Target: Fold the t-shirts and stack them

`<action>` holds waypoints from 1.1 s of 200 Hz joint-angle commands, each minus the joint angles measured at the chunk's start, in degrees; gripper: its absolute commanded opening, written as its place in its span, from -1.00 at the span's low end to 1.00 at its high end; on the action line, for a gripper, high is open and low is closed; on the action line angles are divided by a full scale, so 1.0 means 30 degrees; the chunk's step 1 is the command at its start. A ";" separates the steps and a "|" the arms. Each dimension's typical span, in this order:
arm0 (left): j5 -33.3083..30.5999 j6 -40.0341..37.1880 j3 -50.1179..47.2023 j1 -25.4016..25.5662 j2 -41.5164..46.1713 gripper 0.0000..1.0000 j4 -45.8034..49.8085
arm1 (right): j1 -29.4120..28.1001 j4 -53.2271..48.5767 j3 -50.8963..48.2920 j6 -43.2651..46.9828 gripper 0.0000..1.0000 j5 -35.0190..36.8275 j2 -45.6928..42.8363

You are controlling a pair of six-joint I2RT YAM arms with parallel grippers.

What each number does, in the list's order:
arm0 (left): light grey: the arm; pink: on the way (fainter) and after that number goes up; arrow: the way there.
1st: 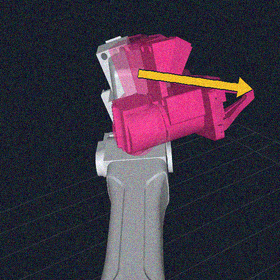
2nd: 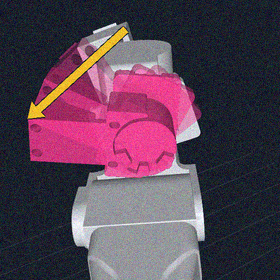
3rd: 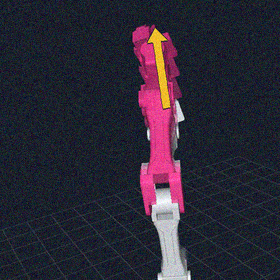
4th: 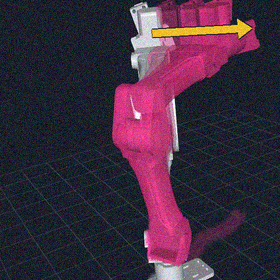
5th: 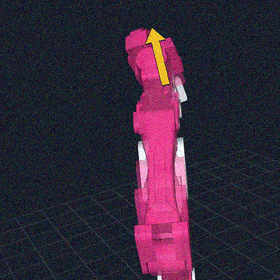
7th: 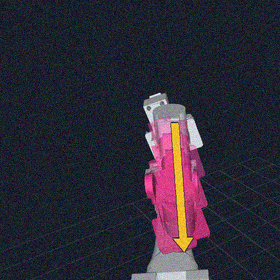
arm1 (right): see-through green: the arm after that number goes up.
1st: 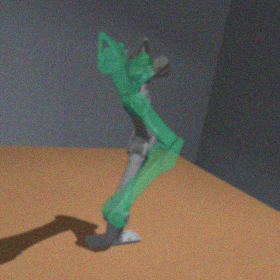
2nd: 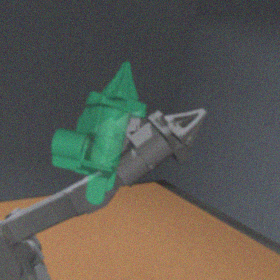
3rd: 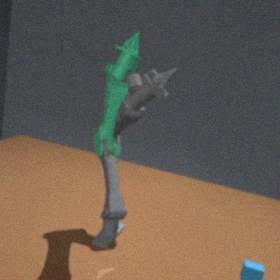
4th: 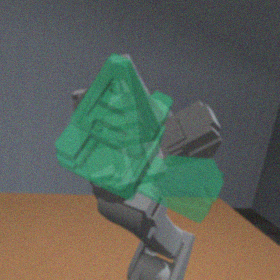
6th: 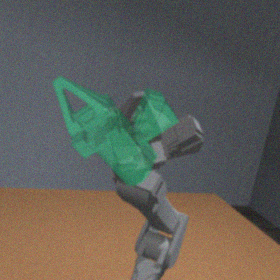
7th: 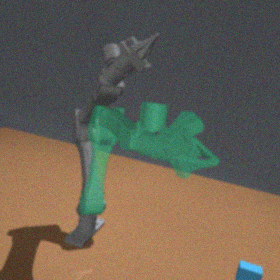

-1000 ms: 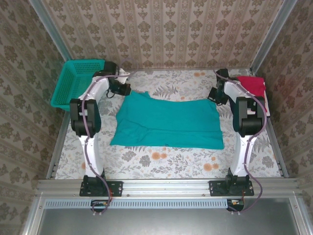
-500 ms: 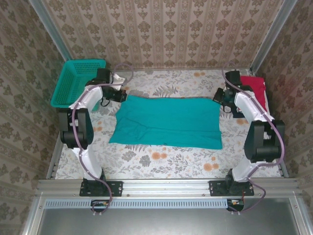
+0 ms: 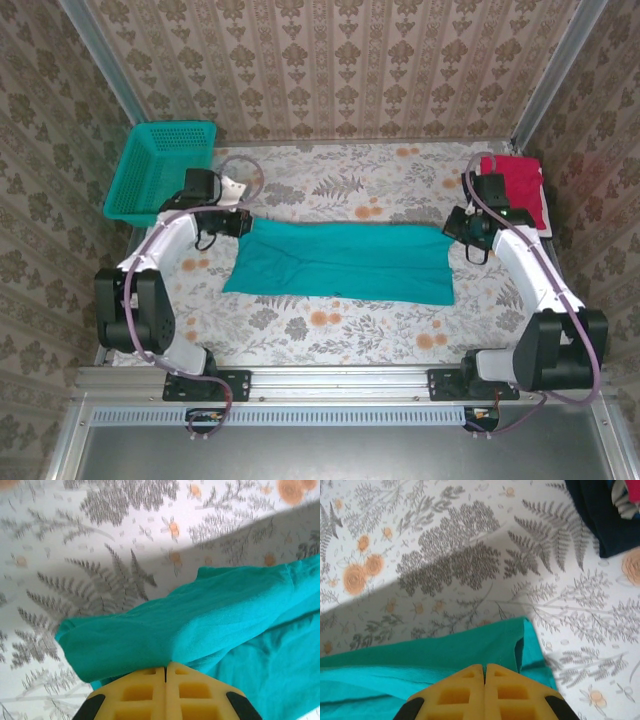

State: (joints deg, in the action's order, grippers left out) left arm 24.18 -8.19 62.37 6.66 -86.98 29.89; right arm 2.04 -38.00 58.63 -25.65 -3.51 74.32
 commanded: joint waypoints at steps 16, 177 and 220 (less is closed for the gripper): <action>-0.0455 0.0850 -0.2073 0.0006 0.1991 -1.00 -0.0040 | 0.0022 -0.1506 -0.1289 -0.0205 -1.00 -0.0440 -0.1660; -0.1293 0.2388 -0.5053 0.0359 0.3501 -1.00 0.1255 | 0.0022 -0.0978 -0.3471 -0.0762 -1.00 -0.0746 -0.1538; -0.1779 0.2834 -0.5325 0.0640 0.3418 -1.00 0.1813 | 0.0000 -0.0783 -0.3664 -0.0679 -1.00 -0.0713 -0.1075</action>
State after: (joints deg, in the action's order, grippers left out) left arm 20.45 -1.43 47.31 8.01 -77.49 32.40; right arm 2.04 -40.73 47.88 -27.18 -5.26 70.37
